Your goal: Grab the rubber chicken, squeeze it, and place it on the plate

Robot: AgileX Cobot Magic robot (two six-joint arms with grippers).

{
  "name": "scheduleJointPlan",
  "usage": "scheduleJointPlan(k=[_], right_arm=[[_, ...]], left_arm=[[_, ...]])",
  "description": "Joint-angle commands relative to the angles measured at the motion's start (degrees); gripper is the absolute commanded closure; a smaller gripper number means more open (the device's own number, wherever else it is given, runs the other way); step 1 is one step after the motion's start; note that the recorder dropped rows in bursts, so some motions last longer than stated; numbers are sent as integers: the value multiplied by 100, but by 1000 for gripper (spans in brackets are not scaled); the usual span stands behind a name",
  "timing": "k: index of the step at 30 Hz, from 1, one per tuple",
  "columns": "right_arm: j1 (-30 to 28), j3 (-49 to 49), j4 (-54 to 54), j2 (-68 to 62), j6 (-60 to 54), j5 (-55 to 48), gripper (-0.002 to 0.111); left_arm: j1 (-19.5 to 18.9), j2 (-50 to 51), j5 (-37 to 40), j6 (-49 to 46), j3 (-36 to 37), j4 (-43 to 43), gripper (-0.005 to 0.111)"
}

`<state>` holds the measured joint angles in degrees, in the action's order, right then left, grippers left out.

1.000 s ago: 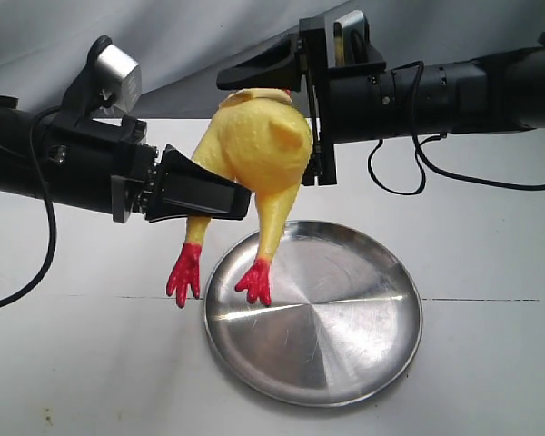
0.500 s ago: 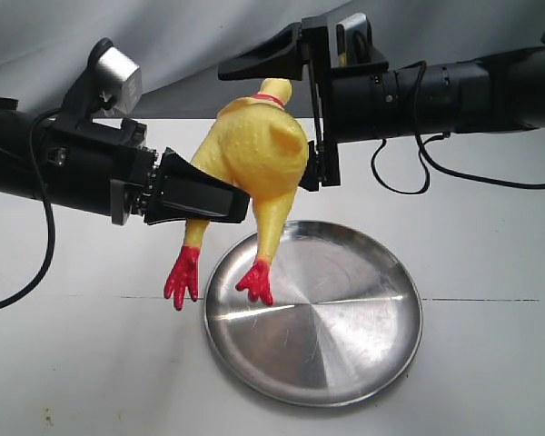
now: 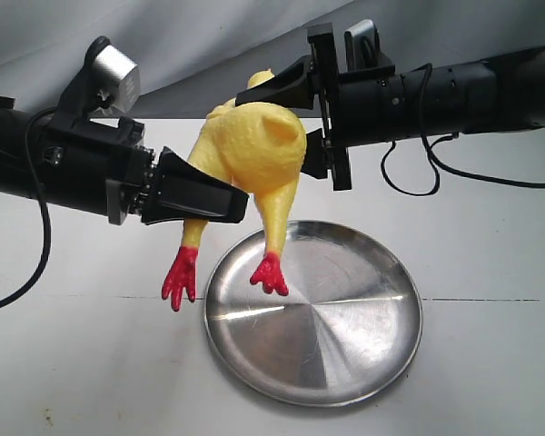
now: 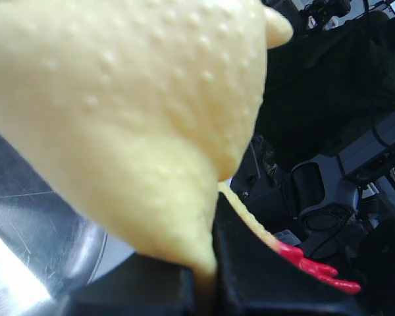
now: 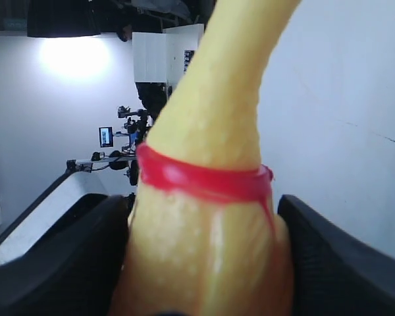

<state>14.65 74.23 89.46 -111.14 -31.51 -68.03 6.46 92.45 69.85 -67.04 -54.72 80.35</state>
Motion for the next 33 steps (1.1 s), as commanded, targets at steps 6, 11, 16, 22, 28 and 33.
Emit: scheduleJointPlan(k=[6, 11, 16, 22, 28, 33], right_arm=[[80, 25, -24, 29, -138, -193, 108], [80, 25, -24, 29, -138, -193, 108], [84, 25, 3, 29, -19, -193, 108], [84, 25, 3, 29, -12, -193, 65], [84, 25, 3, 29, -12, -193, 3], [84, 25, 3, 29, -12, -193, 3]], left_arm=[[12, -36, 11, -75, -14, 133, 107], [12, -36, 11, -65, -14, 133, 107], [12, -36, 11, -51, -14, 133, 107], [12, -36, 11, -51, -14, 133, 107], [12, -36, 11, -62, -14, 133, 107], [12, -36, 11, -62, -14, 133, 107]])
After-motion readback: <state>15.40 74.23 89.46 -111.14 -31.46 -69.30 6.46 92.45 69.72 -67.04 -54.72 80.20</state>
